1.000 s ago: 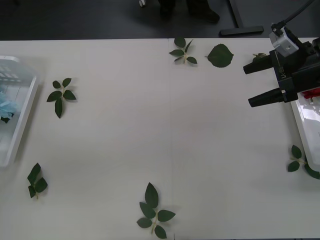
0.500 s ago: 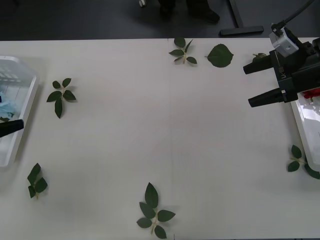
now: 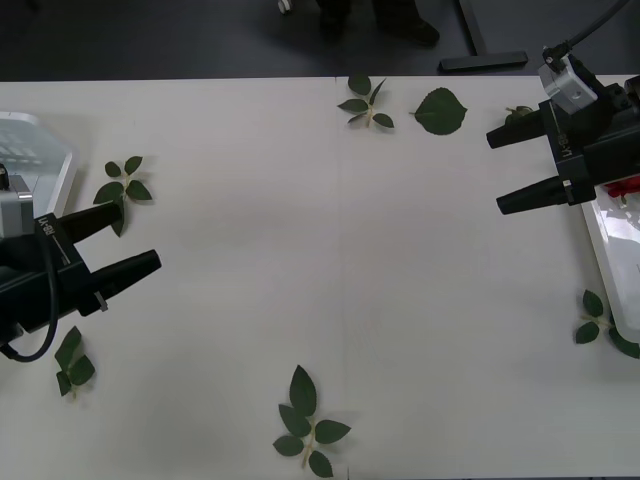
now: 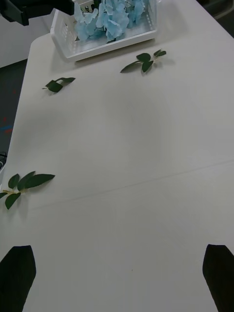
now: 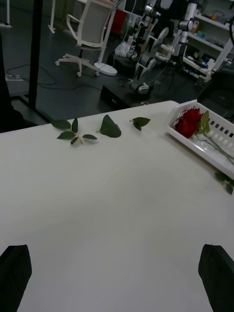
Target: Place the red flowers into the right box and the blue flowers into the left box. If a person shows an open palm, hand one flower to the person first, then continue sorting.
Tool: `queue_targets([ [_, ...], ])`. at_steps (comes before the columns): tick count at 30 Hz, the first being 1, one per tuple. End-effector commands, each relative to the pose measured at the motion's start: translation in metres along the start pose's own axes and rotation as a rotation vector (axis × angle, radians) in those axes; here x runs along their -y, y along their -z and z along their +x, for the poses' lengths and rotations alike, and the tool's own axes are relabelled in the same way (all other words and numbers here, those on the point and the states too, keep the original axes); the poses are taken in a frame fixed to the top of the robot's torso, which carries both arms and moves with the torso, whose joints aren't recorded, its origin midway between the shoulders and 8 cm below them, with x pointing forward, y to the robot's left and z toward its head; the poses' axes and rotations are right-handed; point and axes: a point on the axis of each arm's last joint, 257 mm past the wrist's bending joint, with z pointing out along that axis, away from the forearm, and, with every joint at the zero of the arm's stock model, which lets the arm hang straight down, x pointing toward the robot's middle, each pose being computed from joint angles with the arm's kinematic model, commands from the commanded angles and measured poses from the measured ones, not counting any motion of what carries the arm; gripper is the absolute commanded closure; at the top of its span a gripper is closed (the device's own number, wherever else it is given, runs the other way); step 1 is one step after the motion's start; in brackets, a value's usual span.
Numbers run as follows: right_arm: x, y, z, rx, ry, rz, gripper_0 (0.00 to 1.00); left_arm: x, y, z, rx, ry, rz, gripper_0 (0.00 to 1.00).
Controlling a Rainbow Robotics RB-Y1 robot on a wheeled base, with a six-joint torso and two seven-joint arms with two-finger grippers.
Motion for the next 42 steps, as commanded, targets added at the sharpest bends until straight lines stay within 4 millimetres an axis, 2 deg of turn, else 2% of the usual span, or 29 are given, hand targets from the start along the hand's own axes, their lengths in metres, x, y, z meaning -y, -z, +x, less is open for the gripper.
queue_targets([
  [1, 0.004, 0.019, -0.003, -0.015, 0.017, 0.031, 0.0, 0.019, -0.015, -0.034, 0.091, -0.011, 0.059, 0.0],
  [4, 0.004, 0.019, -0.003, -0.015, 0.017, 0.031, 0.0, 0.026, -0.02, -0.043, 0.103, -0.017, 0.096, 0.0],
  [10, 0.004, 0.019, -0.003, -0.015, 0.017, 0.031, 0.0, 0.052, -0.036, -0.057, 0.123, -0.008, 0.2, 0.0],
  [23, 0.004, 0.019, -0.003, -0.015, 0.017, 0.031, 0.0, 0.08, -0.043, -0.049, 0.022, -0.035, 0.328, 0.0],
  [31, 0.004, 0.019, -0.003, -0.015, 0.017, 0.031, 0.0, 0.087, -0.039, -0.044, -0.052, -0.051, 0.38, 0.0],
  [42, 0.004, 0.019, -0.003, -0.015, 0.017, 0.031, 0.0, 0.087, -0.036, -0.04, -0.082, -0.059, 0.385, 0.0],
])
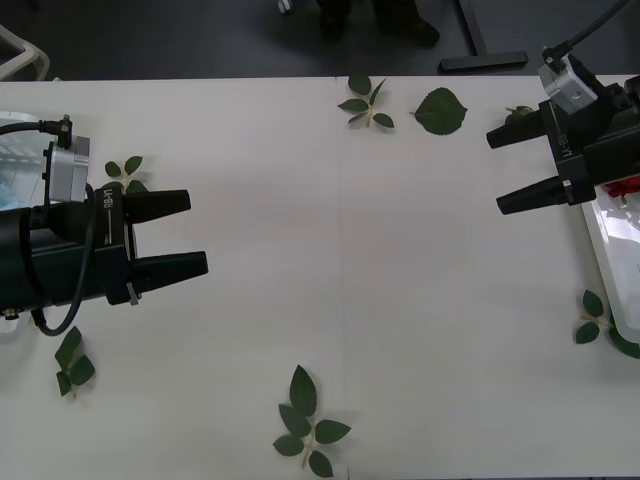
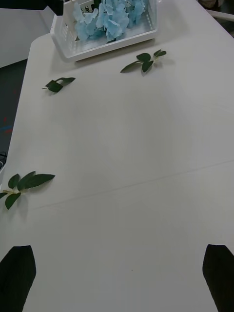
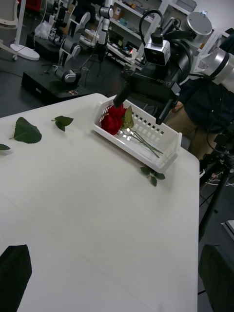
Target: Place the red flowers into the right box and the blue flowers into the left box. If a person shows an open palm, hand one flower to the person first, then continue sorting.
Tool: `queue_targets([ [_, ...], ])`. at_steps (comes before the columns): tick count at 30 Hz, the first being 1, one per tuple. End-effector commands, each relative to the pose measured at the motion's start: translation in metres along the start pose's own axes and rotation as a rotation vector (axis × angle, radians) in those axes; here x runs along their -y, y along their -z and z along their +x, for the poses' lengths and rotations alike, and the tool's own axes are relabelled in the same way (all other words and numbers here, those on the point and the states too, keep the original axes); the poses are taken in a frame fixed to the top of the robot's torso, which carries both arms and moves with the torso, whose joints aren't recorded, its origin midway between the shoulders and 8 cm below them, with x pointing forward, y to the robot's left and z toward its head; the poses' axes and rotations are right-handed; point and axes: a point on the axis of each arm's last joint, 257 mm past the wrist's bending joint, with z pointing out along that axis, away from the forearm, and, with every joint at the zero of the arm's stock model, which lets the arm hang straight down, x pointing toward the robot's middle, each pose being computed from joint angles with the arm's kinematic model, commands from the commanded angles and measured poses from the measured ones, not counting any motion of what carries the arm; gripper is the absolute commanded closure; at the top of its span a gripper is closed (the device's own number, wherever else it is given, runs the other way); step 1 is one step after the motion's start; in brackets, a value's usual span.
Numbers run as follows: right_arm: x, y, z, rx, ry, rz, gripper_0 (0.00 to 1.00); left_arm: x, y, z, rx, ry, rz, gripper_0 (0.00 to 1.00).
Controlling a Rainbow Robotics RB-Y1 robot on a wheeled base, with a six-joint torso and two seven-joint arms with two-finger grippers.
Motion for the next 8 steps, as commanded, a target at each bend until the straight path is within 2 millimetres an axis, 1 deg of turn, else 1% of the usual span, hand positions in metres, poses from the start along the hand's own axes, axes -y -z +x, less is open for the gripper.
queue_targets([
  [1, 0.0036, 0.0186, -0.003, -0.015, 0.017, 0.031, 0.0, 0.0141, -0.0038, -0.0097, -0.019, -0.07, 0.048, 0.0],
  [8, 0.0036, 0.0186, -0.003, -0.015, 0.017, 0.031, 0.0, 0.0141, -0.0038, -0.0097, -0.019, -0.07, 0.048, 0.0],
])
